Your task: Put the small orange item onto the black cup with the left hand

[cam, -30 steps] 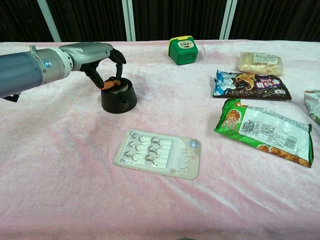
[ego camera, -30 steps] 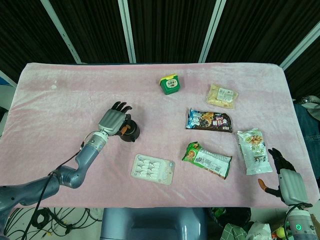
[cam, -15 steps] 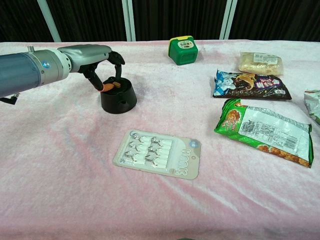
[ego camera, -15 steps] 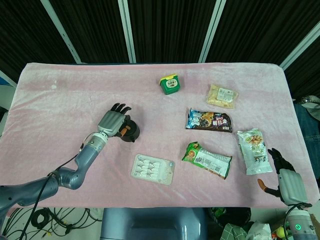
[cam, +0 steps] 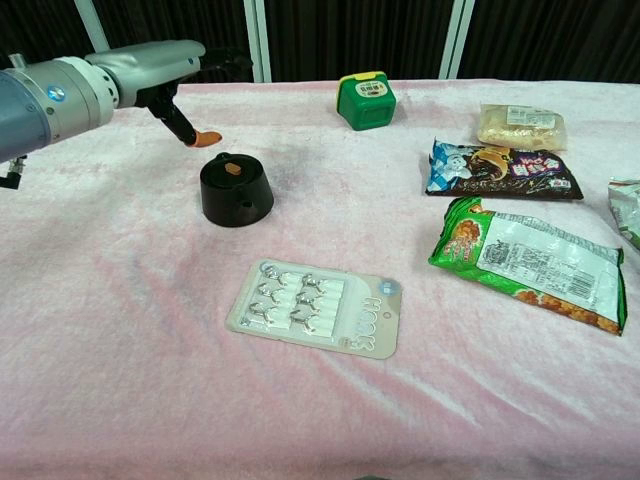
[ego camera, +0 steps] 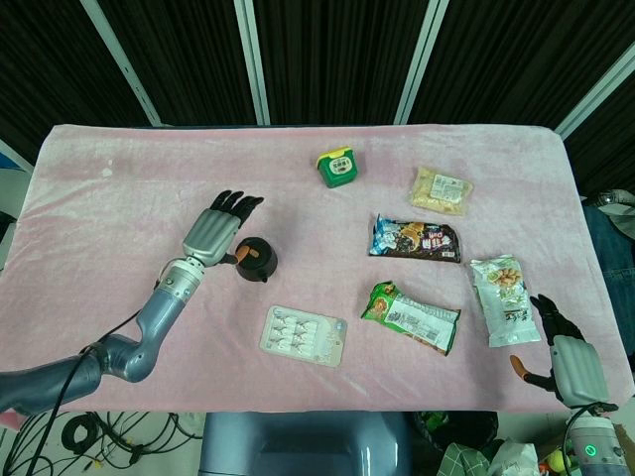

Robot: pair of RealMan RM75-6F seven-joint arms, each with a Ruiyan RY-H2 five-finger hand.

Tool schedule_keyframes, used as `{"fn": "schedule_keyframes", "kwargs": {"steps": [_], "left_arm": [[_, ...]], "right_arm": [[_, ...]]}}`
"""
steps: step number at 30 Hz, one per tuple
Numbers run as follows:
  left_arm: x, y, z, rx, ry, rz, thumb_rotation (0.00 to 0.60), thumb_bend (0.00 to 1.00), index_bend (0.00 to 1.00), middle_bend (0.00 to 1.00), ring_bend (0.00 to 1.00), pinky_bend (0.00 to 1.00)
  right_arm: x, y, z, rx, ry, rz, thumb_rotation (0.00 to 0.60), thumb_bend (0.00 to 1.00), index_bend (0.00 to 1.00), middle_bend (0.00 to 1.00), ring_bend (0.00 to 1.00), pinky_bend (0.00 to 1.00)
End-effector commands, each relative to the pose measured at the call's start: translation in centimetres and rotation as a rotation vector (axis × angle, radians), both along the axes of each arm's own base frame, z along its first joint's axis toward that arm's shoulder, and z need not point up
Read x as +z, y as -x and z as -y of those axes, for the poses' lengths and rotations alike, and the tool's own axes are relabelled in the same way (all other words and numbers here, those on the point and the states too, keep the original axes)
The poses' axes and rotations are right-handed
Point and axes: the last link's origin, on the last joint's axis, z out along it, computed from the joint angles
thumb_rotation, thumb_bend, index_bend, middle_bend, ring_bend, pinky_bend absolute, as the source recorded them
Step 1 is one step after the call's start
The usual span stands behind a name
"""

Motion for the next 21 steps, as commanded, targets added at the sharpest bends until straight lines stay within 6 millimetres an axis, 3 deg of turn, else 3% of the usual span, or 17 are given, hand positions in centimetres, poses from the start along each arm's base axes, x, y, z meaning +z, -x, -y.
{"fn": "schedule_keyframes", "kwargs": {"steps": [1, 4, 7, 11, 16, 21], "left_arm": [[3.2, 1.6, 2.4, 0.000, -0.053, 0.052, 0.600, 0.34, 0.01, 0.10, 0.00, 0.01], [5.6, 4.0, 5.3, 0.023, -0.086, 0.037, 0.600, 0.34, 0.07, 0.10, 0.00, 0.01], [9.0, 8.1, 10.1, 0.085, -0.149, -0.018, 0.600, 0.34, 0.09, 0.10, 0.00, 0.00], [12.4, 12.1, 15.7, 0.174, -0.171, -0.055, 0.600, 0.34, 0.12, 0.10, 0.00, 0.00], [15.7, 14.9, 20.3, 0.249, -0.205, -0.035, 0.600, 0.34, 0.15, 0.10, 0.00, 0.00], [16.8, 16.7, 23.4, 0.260, -0.240, -0.060, 0.600, 0.34, 0.17, 0.10, 0.00, 0.00]], "right_arm": [[0.1, 0.0, 0.0, 0.000, 0.004, -0.002, 0.600, 0.21, 0.05, 0.04, 0.14, 0.16], [0.2, 0.1, 0.0, -0.005, 0.008, 0.000, 0.600, 0.21, 0.05, 0.04, 0.14, 0.16], [0.2, 0.1, 0.0, -0.006, 0.011, 0.000, 0.600, 0.21, 0.05, 0.04, 0.14, 0.16], [0.2, 0.1, 0.0, 0.000, 0.013, -0.010, 0.600, 0.21, 0.05, 0.04, 0.14, 0.16], [0.2, 0.1, 0.1, 0.004, 0.015, -0.019, 0.600, 0.21, 0.05, 0.04, 0.14, 0.16], [0.2, 0.1, 0.0, 0.005, 0.019, -0.017, 0.600, 0.21, 0.05, 0.04, 0.14, 0.16]]}}
